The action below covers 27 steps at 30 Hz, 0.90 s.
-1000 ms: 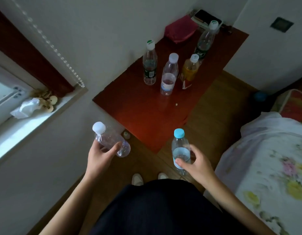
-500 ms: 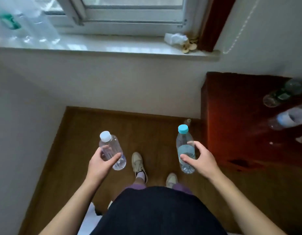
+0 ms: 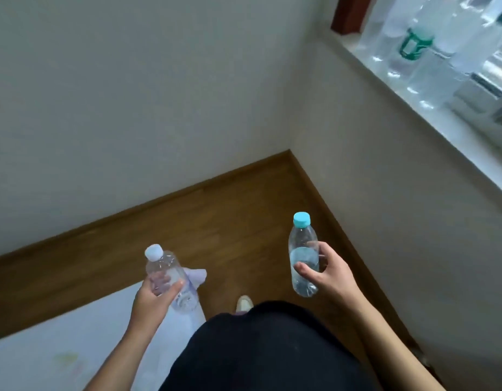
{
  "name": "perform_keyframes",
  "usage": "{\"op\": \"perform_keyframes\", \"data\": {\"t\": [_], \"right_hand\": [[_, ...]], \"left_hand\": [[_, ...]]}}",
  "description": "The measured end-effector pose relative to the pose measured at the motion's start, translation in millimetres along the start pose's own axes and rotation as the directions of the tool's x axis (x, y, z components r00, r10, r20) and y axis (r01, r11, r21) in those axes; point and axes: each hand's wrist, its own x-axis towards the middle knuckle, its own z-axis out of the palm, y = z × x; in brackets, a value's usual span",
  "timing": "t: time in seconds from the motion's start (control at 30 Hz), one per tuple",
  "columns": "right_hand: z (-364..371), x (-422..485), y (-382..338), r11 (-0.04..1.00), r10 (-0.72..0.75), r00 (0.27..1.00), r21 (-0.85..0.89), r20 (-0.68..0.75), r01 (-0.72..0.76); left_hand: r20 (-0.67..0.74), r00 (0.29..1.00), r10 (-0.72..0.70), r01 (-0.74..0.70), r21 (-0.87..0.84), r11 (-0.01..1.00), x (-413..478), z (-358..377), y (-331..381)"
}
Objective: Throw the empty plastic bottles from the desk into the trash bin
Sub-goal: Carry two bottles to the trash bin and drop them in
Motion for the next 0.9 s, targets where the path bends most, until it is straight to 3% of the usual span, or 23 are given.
{"op": "perform_keyframes", "data": {"t": [0.4, 0.63, 0.77, 0.9], "right_hand": [[46, 166, -82, 0.967, 0.030, 0.983, -0.254, 0.180, 0.017], [132, 312, -184, 0.936, -0.052, 0.931, -0.307, 0.361, 0.171], [204, 386, -260, 0.896, -0.069, 0.846, -0.340, 0.529, 0.286], [301, 415, -343, 0.800, -0.109, 0.662, -0.329, 0.742, 0.501]], "left_hand": [[-0.080, 0.996, -0.050, 0.037, -0.163, 0.986, 114, -64, 49], [-0.255, 0.929, -0.268, 0.163, -0.370, 0.915, 174, -112, 56], [-0.362, 0.839, -0.406, 0.203, -0.483, 0.852, 188, -141, 56], [-0.478, 0.691, -0.542, 0.216, -0.580, 0.786, 182, -166, 47]]}}
